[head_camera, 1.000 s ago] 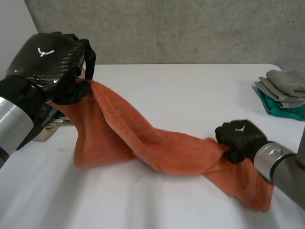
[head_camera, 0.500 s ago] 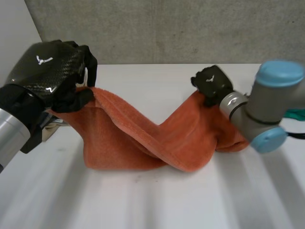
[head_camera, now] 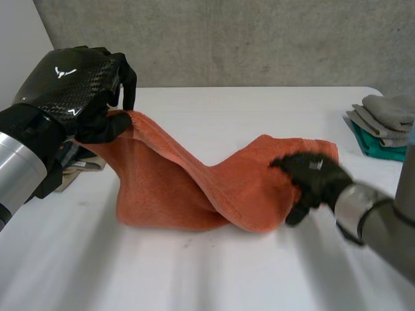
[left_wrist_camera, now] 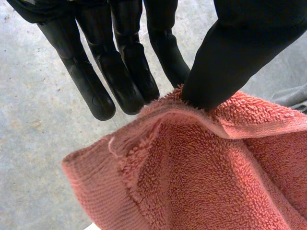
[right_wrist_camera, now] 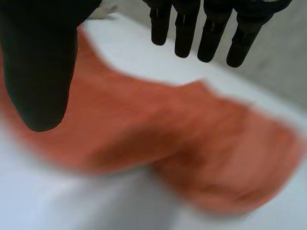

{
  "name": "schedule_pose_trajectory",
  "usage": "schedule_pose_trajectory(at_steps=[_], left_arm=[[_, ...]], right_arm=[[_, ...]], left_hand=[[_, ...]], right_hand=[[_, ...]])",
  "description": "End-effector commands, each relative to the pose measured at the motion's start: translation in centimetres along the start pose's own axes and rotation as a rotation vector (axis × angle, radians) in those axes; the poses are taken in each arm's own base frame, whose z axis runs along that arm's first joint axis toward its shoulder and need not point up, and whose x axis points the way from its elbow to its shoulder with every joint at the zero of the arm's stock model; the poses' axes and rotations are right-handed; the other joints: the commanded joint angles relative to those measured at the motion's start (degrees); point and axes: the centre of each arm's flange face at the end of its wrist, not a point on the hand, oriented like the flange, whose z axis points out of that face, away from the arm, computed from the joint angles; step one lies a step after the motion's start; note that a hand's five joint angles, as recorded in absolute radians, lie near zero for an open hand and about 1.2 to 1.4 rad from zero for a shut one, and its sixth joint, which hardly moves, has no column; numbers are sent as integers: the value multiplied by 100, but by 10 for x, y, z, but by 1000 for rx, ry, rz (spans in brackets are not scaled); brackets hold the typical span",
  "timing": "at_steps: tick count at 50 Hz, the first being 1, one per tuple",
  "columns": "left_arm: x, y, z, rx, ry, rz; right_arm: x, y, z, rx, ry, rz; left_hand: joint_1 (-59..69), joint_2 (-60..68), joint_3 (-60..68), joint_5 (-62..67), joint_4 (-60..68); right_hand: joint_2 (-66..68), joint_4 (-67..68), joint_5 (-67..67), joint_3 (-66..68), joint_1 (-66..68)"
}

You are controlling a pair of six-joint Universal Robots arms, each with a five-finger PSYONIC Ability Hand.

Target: Fold the laundry.

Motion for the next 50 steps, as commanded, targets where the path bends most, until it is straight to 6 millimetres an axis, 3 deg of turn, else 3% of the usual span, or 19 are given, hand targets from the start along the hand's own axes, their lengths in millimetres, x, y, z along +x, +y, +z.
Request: schedule_pose_trajectory(at_steps=[1,6,9,13,14,17,20,22,25,28,33,39,40,44,48,50], left_arm=[[0,-2,2,8,-1,-9],[-1,-5,2,19,-1,-34],[-1,-6,2,23,-3,-36],[-1,-7,2,26,-3,-36],[-1,-7,2,26,-3,-36],[-1,-6,1,23,-4,-33],[-1,-2,1,8,-4,-31],[0,1,1,-4,-2,-31],[1,10,-1,-40,4,-29],[3,25,-2,-103,11,-18],[5,60,2,-252,16,12],[9,100,13,-393,26,49],[12,112,20,-425,40,62],[16,126,49,-417,47,104],[14,115,86,-306,6,161],[9,101,103,-235,-22,190]], right_arm=[[-20,39,-1,-12,-114,115],[-25,65,32,8,-127,124],[-28,67,46,34,-127,101],[-25,62,56,58,-91,82],[-19,58,58,67,-49,74],[-13,53,57,81,-4,61],[-2,5,33,213,64,-20],[5,-39,-6,296,98,-130],[22,-68,-39,278,123,-245],[37,-84,-55,188,119,-345],[48,-91,-71,41,83,-431],[60,-61,-37,-146,33,-520],[60,-56,-32,-169,24,-525],[51,-35,-4,-251,-13,-557],[49,-35,27,-220,29,-601],[56,-52,44,-115,117,-633]], left_hand=[[1424,1140,1164,1472,1117],[1424,1140,1164,1472,1117],[1424,1140,1164,1472,1117],[1424,1140,1164,1472,1117],[1424,1140,1164,1472,1117],[1424,1140,1164,1472,1117],[1424,1140,1164,1472,1117],[1424,1140,1164,1472,1117],[1424,1140,1164,1472,1117],[1424,1140,1164,1472,1117],[1424,1140,1164,1472,1117],[1424,1140,1164,1472,1117],[1424,1140,1164,1472,1117],[1424,1140,1164,1472,1117],[1424,1140,1164,1472,1117],[1424,1140,1164,1472,1117]], right_hand=[[541,522,487,534,606],[791,772,738,784,856],[1396,1377,1343,1389,1461],[4570,4551,4516,4563,4635],[6154,6135,6100,6147,6219],[6170,6151,6116,6163,6235],[6170,6151,6116,6163,6235],[6170,6151,6116,6163,6235],[6170,6151,6116,6163,6235],[6170,6151,6116,6163,6235],[6170,6151,6116,6163,6235],[6170,6151,6116,6163,6235],[6170,6151,6116,6163,6235],[6170,6151,6116,6163,6235],[6170,6151,6116,6163,6235],[6170,6151,6116,6163,6235]])
